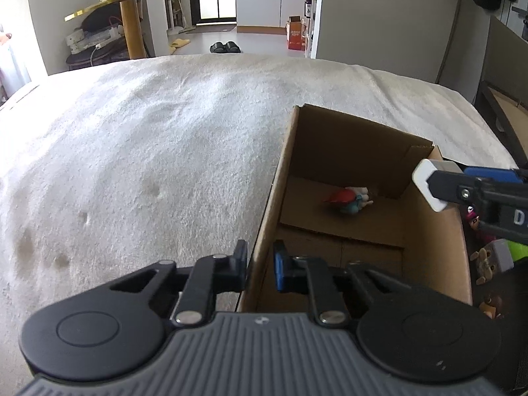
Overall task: Organize rigid objects
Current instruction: 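Carry the white charger into the cardboard box and release it, then return the right gripper to the tray and grasp the brown-haired doll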
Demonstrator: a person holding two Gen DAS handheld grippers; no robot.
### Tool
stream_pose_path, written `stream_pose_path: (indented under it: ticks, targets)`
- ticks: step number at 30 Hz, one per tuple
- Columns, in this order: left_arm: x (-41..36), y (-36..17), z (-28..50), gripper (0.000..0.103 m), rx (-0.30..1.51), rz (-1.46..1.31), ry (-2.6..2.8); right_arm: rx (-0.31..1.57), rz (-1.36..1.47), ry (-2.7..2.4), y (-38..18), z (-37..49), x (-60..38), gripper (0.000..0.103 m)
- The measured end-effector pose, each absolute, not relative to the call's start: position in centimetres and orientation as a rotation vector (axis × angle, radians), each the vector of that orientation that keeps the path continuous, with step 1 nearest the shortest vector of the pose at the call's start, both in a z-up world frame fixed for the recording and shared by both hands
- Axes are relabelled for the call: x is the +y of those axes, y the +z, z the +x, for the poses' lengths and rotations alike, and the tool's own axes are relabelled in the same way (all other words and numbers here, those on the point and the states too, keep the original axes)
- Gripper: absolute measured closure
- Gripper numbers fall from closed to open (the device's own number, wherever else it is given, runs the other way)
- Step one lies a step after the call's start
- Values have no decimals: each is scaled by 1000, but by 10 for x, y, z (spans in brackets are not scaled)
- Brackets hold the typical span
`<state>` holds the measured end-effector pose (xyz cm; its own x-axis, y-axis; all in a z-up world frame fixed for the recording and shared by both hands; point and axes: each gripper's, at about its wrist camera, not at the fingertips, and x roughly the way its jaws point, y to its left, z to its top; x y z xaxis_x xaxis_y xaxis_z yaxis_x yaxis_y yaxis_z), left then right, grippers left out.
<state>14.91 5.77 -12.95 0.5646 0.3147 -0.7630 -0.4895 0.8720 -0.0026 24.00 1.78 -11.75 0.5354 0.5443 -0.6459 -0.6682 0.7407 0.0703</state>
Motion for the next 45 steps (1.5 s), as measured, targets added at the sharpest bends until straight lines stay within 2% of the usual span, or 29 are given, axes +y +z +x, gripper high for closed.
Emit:
stream_pose_path:
  ticks: [7,11,21,25,34,37,39,41,45]
  targets:
    - [61,-127,148,90,841,-238,464,678,-258,756,-125,238,40,57]
    - [64,-128,147,91,837,-248,458,648,-314,707,-126,235,44,50]
    - [65,-126,146,90,849,-243,465,718,-198,646,-124,232,-4,45]
    - [60,-121,146,86,842,-227,476,739,-163,607,-125,231,-24,42]
    - [50,-116,150,69,851,-197,499,784,-143,563,-136,225,-56,37]
    - [47,-114,150,57,849,-188,502,804,-136,546,-142,225,-65,35]
    - [44,-114,151,41,856,-171,512,818,-131,537,-147,224,-71,34]
    - [41,-114,152,35,857,-148,521,833,-126,528,-151,224,-76,33]
    - [37,-114,155,31,863,-126,518,858,-115,508,-160,224,-85,31]
